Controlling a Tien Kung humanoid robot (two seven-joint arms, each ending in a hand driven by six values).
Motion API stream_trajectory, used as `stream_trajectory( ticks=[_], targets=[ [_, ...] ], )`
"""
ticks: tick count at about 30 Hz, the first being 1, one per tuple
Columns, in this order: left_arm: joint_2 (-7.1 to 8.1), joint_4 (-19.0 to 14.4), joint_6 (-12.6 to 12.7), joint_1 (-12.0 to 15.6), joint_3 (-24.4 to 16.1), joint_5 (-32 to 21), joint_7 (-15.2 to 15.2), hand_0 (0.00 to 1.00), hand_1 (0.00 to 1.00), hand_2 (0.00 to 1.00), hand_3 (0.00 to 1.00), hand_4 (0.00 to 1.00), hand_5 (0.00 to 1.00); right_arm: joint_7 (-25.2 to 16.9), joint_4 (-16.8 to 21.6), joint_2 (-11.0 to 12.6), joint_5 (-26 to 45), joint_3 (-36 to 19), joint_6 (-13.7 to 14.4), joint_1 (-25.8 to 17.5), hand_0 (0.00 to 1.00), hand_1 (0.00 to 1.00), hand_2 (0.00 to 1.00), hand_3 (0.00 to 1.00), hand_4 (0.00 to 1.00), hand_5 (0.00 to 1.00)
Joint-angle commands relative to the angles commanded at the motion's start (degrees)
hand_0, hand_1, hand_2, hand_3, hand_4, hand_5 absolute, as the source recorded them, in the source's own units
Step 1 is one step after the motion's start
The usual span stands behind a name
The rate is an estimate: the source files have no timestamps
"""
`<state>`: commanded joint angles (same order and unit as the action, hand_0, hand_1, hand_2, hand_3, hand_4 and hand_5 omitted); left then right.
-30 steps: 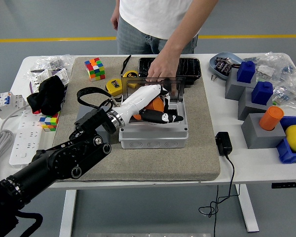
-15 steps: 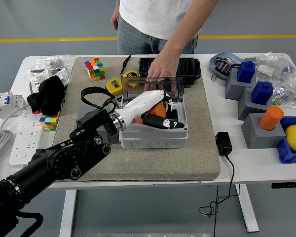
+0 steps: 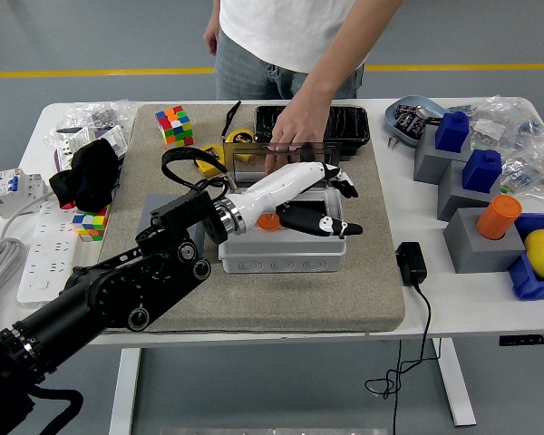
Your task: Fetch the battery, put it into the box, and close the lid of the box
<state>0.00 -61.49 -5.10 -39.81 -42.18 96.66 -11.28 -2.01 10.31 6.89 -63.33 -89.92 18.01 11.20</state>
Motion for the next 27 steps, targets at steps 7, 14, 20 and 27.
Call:
stream_trajectory(
  ticks=[7, 14, 20, 27],
  targets=[
    [0.0, -9.0, -13.1, 1.2, -4.1, -8.4, 6.2, 0.796, 0.735, 0.698, 0.639, 0.998, 0.867, 0.0, 0.0, -0.1, 0.1, -0.2, 0.0, 0.0, 0.856, 0.806, 0.757, 0.789, 0.998, 0.998],
    [0.0, -10.9, -17.9, 3.0, -10.0, -25.3, 5.8, 0.823, 0.796, 0.758, 0.703, 0.998, 0.942, -0.2, 0.0, -0.3, 0.0, -0.6, -0.1, 0.0, 0.856, 0.804, 0.756, 0.789, 0.998, 0.998],
    [0.0, -10.1, -9.4, 4.6, -14.3, -39.0, 2.1, 0.817, 0.884, 0.84, 0.79, 0.998, 0.956, -0.2, 0.0, -0.4, 0.0, -0.9, 0.0, 0.0, 0.856, 0.801, 0.756, 0.789, 0.998, 0.998],
    [0.0, -8.8, -0.5, 5.3, -19.1, -28.2, 1.5, 0.836, 0.897, 0.852, 0.799, 0.998, 0.998, -0.1, 0.0, -0.4, -0.1, -1.1, 0.0, 0.0, 0.856, 0.802, 0.756, 0.789, 0.998, 0.998]
  ],
)
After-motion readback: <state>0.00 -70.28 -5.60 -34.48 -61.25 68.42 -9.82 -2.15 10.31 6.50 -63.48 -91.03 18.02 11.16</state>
